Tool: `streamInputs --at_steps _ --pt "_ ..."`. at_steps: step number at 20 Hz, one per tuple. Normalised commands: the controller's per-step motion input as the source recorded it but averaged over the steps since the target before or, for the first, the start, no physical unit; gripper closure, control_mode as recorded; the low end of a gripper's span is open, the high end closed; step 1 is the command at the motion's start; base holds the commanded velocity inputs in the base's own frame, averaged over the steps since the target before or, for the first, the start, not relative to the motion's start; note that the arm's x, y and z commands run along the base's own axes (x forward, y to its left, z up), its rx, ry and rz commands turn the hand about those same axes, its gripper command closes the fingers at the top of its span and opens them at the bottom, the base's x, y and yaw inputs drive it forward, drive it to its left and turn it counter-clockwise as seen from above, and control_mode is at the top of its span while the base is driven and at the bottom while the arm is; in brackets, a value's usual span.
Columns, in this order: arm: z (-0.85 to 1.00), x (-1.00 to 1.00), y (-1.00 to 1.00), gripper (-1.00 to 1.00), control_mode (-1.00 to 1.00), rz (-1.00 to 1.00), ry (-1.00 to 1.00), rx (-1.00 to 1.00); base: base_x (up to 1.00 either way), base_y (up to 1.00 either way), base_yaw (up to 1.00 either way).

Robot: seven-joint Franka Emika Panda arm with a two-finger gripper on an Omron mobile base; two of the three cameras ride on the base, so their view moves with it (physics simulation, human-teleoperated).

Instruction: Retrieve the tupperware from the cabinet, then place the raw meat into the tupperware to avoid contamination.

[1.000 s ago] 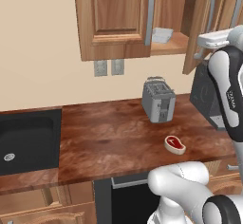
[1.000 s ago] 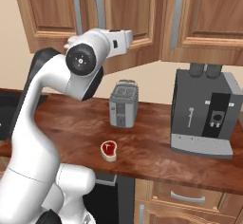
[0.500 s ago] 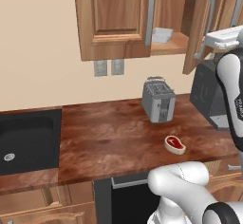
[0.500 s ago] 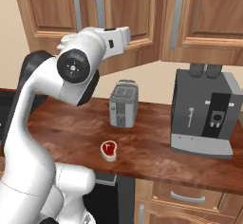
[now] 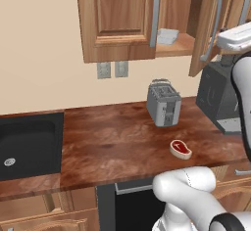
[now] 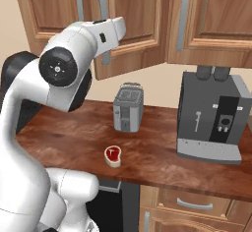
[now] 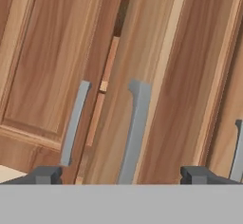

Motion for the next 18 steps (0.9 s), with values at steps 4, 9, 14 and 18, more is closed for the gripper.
streamInputs --at_steps 4,9,14,18 --pt "0.14 -0.45 0.15 -1.0 -1.0 0.02 -0.04 -0.12 0.0 0.0 0.0" --pt "0.08 -0.49 0.18 -1.0 -1.0 0.01 -0.04 -0.16 0.0 0.0 0.0" --pt "0.01 -0.45 0.23 -1.0 -1.0 0.0 -0.05 -0.18 0.0 0.0 0.0" --pt "0.0 -0.3 0.33 -1.0 -1.0 0.0 -0.01 -0.2 0.0 0.0 0.0"
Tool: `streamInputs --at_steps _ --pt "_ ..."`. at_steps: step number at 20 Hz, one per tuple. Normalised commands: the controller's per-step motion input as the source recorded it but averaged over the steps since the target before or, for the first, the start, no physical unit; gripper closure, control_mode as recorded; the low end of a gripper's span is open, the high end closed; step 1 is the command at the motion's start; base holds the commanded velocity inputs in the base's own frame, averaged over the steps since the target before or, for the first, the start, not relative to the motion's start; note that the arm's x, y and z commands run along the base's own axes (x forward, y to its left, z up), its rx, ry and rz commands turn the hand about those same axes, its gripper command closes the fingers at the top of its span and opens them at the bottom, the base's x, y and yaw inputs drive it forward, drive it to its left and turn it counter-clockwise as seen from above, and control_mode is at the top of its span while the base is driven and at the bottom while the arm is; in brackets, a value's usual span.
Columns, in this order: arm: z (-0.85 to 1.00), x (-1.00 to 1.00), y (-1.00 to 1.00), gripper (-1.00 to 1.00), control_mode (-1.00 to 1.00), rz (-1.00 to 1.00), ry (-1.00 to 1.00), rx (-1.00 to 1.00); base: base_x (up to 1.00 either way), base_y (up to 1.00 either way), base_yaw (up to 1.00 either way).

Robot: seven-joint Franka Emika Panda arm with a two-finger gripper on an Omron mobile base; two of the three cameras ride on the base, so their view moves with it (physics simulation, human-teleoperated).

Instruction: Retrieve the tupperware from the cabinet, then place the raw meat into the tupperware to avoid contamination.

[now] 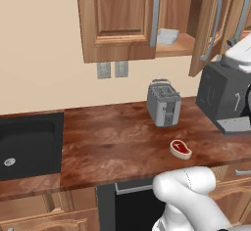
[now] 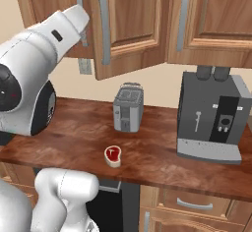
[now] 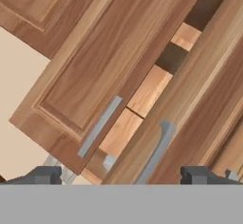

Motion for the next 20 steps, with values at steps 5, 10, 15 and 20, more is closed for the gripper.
streamInputs --at_steps 5,10,15,20 --pt "0.0 -0.13 0.36 -1.0 -1.0 0.0 0.0 -0.21 0.0 0.0 0.0" --pt "0.0 0.0 0.32 -1.0 -1.0 -0.01 0.03 -0.21 0.0 0.0 0.0" --pt "0.0 0.0 0.27 -1.0 -1.0 -0.01 0.04 -0.21 0.0 0.0 0.0" --pt "-0.06 0.0 0.22 -1.0 -1.0 -0.02 0.01 -0.22 0.0 0.0 0.0"
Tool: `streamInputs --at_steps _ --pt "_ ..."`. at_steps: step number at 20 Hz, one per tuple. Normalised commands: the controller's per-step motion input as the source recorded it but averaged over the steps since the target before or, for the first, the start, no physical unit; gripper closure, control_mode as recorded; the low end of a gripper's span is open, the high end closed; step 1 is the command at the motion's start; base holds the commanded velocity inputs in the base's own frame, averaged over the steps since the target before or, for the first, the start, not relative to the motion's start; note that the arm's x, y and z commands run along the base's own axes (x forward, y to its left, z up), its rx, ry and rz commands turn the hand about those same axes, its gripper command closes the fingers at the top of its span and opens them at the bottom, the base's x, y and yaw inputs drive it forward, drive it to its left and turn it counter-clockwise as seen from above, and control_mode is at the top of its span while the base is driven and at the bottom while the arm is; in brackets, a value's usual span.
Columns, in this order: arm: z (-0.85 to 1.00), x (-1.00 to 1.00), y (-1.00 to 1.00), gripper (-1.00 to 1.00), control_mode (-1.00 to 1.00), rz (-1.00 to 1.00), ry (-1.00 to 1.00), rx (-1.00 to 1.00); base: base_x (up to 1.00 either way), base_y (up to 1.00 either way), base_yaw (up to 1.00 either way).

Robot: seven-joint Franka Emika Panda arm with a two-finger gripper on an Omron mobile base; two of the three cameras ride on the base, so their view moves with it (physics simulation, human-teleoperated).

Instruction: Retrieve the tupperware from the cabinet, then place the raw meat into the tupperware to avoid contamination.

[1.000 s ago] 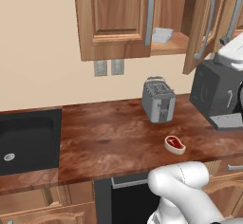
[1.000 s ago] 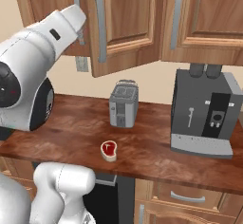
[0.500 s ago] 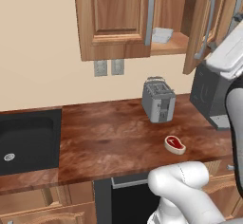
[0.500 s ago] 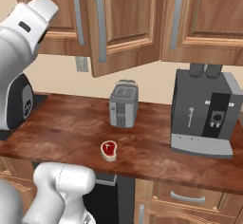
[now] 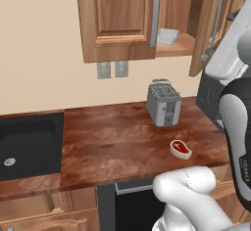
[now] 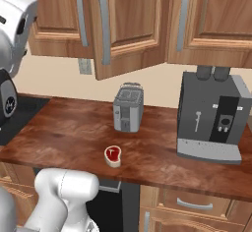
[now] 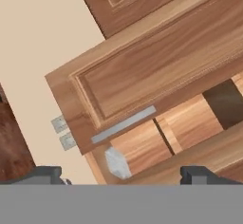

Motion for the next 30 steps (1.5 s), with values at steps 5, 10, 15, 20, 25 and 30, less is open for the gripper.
streamInputs --at_steps 5,10,15,20,25,30 --pt "-0.15 0.0 0.2 -1.0 -1.0 -0.03 -0.01 -0.2 0.0 0.0 0.0" --pt "-0.21 0.0 0.1 -1.0 -1.0 -0.04 -0.05 -0.17 0.0 0.0 0.0" --pt "-0.21 0.02 0.04 -1.0 -1.0 -0.06 -0.04 -0.17 0.0 0.0 0.0" --pt "-0.13 0.09 0.01 -1.0 -1.0 -0.09 -0.02 -0.15 0.0 0.0 0.0" --pt "-0.03 0.12 0.0 -1.0 -1.0 -0.1 0.0 -0.14 0.0 0.0 0.0" --pt "0.0 0.09 0.0 -1.0 -1.0 -0.12 0.0 -0.13 0.0 0.0 0.0"
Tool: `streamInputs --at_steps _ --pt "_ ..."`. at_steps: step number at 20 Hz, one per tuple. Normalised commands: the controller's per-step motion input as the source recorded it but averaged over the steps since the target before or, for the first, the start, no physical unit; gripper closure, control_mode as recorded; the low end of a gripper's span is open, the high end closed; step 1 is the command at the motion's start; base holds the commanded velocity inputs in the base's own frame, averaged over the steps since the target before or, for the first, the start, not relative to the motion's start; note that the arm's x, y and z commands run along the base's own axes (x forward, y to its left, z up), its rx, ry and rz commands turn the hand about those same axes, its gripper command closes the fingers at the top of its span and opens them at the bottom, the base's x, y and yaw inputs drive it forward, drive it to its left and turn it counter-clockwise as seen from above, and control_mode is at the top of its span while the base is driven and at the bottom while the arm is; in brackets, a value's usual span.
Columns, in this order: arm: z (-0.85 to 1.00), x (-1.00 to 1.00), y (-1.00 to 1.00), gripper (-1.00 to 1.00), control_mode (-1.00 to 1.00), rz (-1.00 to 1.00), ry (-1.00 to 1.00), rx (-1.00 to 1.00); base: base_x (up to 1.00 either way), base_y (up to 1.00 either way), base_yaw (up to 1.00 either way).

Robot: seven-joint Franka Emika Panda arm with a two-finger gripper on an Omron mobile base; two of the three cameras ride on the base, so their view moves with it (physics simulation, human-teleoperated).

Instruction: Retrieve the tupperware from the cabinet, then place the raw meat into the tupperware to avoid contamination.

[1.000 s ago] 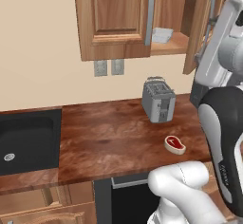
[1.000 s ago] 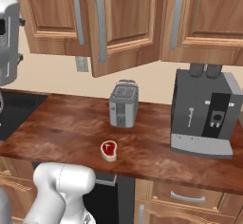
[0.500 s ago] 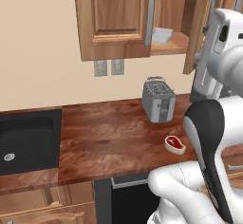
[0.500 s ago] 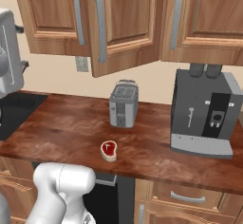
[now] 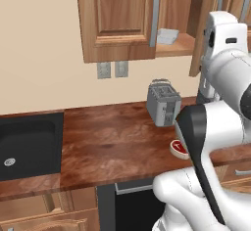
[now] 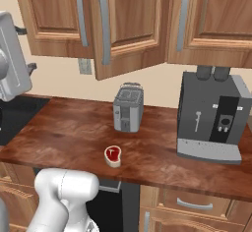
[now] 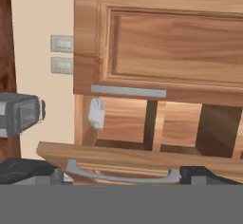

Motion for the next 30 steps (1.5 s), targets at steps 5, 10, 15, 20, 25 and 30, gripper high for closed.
streamInputs --at_steps 5,10,15,20,25,30 --pt "0.0 0.06 0.0 -1.0 -1.0 -0.12 0.04 -0.12 0.0 0.0 0.0" --pt "0.0 0.04 0.0 -1.0 -1.0 -0.11 0.05 -0.1 0.0 0.0 0.0" --pt "0.0 0.0 -0.01 -1.0 -1.0 -0.1 0.01 -0.05 0.0 0.0 0.0" --pt "0.0 0.1 -0.05 -1.0 -1.0 -0.09 0.0 -0.04 0.0 0.0 0.0" --pt "-0.05 0.21 -0.06 -1.0 -1.0 -0.09 0.0 0.0 0.0 0.0 0.0" --pt "-0.08 0.3 -0.06 -1.0 -1.0 -0.09 0.0 0.0 0.0 0.0 0.0"
